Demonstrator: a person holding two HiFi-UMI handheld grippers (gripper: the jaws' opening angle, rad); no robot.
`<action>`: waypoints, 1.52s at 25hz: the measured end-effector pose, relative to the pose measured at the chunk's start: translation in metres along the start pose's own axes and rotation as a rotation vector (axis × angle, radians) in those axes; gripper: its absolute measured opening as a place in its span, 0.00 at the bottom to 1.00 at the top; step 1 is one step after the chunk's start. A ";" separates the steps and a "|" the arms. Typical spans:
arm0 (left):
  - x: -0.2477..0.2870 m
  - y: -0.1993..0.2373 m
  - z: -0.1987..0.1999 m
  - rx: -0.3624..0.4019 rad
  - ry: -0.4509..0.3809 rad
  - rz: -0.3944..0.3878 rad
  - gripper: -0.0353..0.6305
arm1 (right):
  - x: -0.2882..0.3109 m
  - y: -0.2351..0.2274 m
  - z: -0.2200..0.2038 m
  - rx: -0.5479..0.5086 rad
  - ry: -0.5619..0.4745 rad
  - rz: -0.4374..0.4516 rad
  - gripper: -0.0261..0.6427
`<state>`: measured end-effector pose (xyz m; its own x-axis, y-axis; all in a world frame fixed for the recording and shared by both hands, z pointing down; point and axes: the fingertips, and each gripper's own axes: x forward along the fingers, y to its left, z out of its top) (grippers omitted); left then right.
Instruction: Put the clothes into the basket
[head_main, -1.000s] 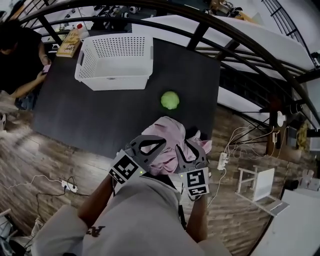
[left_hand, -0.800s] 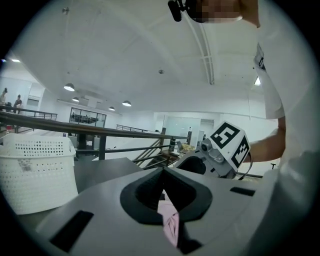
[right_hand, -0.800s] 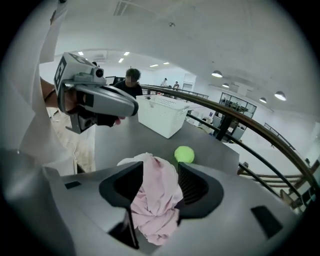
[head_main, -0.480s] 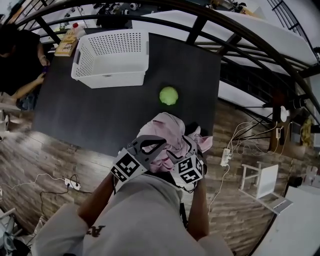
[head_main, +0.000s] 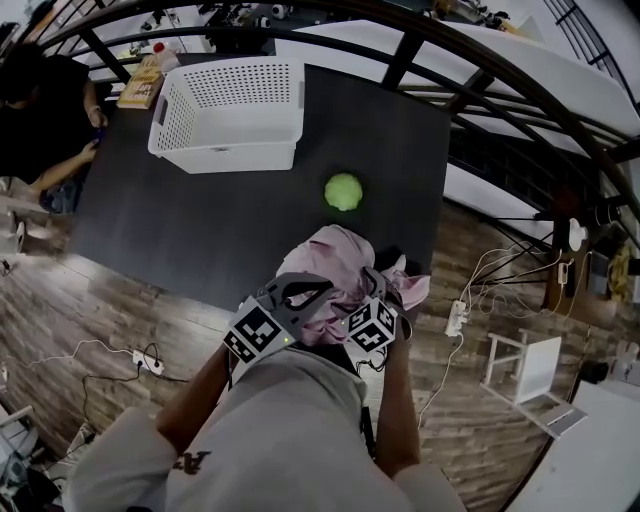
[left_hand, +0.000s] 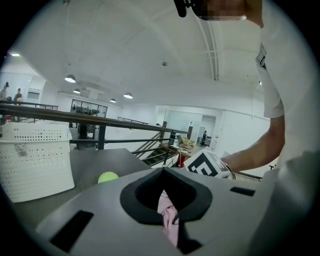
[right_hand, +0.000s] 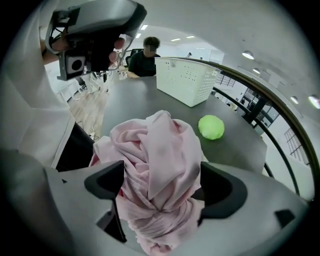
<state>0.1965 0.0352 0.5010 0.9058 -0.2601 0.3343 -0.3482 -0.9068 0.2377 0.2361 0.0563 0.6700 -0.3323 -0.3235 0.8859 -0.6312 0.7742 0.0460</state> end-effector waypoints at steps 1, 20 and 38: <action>0.000 0.000 -0.001 -0.002 0.002 0.002 0.06 | 0.005 0.000 -0.001 -0.009 0.007 0.008 0.73; -0.018 0.008 -0.003 -0.025 -0.016 0.099 0.06 | 0.041 -0.006 -0.006 -0.119 0.077 -0.041 0.27; -0.052 0.011 0.004 -0.048 -0.065 0.261 0.06 | 0.001 0.000 0.030 0.110 -0.143 -0.009 0.24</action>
<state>0.1467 0.0372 0.4828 0.7971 -0.5053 0.3307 -0.5816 -0.7898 0.1951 0.2145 0.0398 0.6567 -0.4180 -0.4103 0.8105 -0.7050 0.7092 -0.0046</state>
